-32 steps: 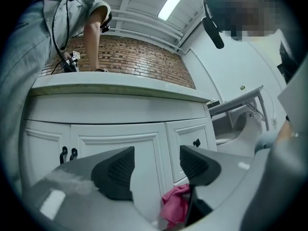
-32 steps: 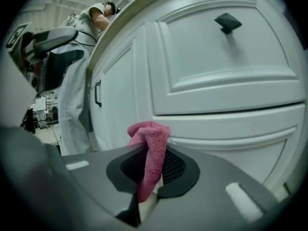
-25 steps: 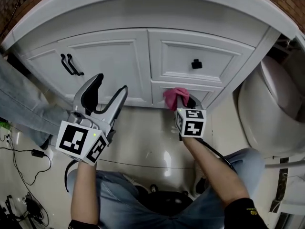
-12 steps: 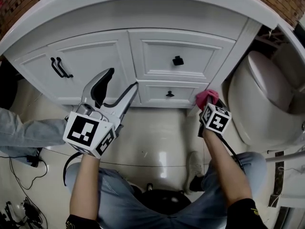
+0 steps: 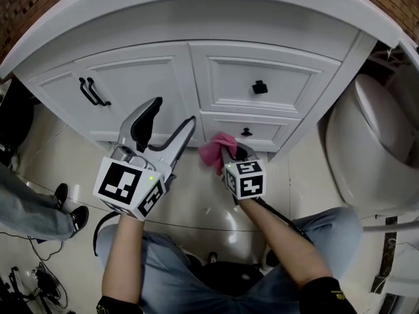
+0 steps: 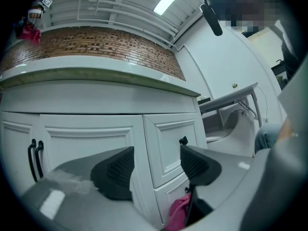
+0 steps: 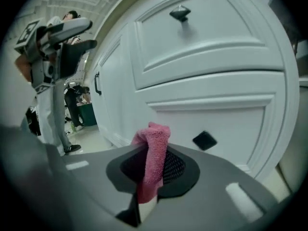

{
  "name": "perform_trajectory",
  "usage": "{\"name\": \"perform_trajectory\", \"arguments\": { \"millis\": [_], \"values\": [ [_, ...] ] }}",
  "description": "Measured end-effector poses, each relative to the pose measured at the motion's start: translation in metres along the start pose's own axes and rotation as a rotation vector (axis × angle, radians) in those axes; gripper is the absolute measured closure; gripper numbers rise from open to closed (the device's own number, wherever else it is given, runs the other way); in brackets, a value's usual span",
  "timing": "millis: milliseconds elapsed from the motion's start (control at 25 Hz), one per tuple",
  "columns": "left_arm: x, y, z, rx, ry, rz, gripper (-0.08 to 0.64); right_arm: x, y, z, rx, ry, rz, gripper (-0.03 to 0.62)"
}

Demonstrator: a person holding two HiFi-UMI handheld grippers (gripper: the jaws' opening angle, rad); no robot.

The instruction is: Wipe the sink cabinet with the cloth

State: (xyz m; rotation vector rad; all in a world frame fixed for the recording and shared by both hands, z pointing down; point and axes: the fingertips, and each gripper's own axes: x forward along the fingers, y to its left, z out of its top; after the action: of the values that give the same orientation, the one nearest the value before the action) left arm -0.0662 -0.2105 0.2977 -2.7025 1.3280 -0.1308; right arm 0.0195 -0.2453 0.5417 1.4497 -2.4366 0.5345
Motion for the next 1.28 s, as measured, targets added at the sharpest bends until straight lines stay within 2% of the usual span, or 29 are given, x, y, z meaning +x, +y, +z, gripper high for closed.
{"name": "perform_trajectory", "arguments": {
  "millis": [160,320,360,520,640,760,840,920,1080,1280],
  "values": [
    [-0.010,0.010,-0.006,-0.015,0.010,0.019,0.255,0.036,0.020,-0.013,0.010,0.033,-0.002,0.557],
    [-0.021,0.026,-0.006,-0.033,0.003,0.041,0.255,0.053,0.020,-0.013,-0.189,0.029,-0.048,0.557],
    [-0.024,0.030,-0.005,-0.037,-0.004,0.046,0.255,0.055,0.013,-0.013,-0.201,0.025,-0.074,0.557],
    [-0.021,0.043,-0.008,-0.047,-0.009,0.055,0.255,0.051,-0.022,-0.021,-0.156,0.036,-0.158,0.557],
    [-0.010,0.040,-0.009,-0.061,-0.019,0.035,0.255,0.036,-0.061,-0.029,-0.142,0.049,-0.233,0.557],
    [0.003,0.030,-0.009,-0.058,-0.022,-0.002,0.255,0.017,-0.090,-0.032,-0.170,0.058,-0.295,0.557],
    [0.012,0.022,-0.011,-0.053,-0.017,-0.026,0.255,-0.001,-0.115,-0.033,-0.187,0.070,-0.364,0.557],
    [0.020,0.016,-0.010,-0.049,-0.019,-0.043,0.255,-0.021,-0.145,-0.036,-0.184,0.084,-0.440,0.557],
    [0.032,0.012,-0.005,-0.049,-0.034,-0.051,0.255,-0.051,-0.182,-0.045,-0.168,0.103,-0.532,0.557],
    [0.047,0.010,-0.004,-0.048,-0.036,-0.056,0.255,-0.077,-0.219,-0.051,-0.031,0.099,-0.666,0.557]
  ]
}}
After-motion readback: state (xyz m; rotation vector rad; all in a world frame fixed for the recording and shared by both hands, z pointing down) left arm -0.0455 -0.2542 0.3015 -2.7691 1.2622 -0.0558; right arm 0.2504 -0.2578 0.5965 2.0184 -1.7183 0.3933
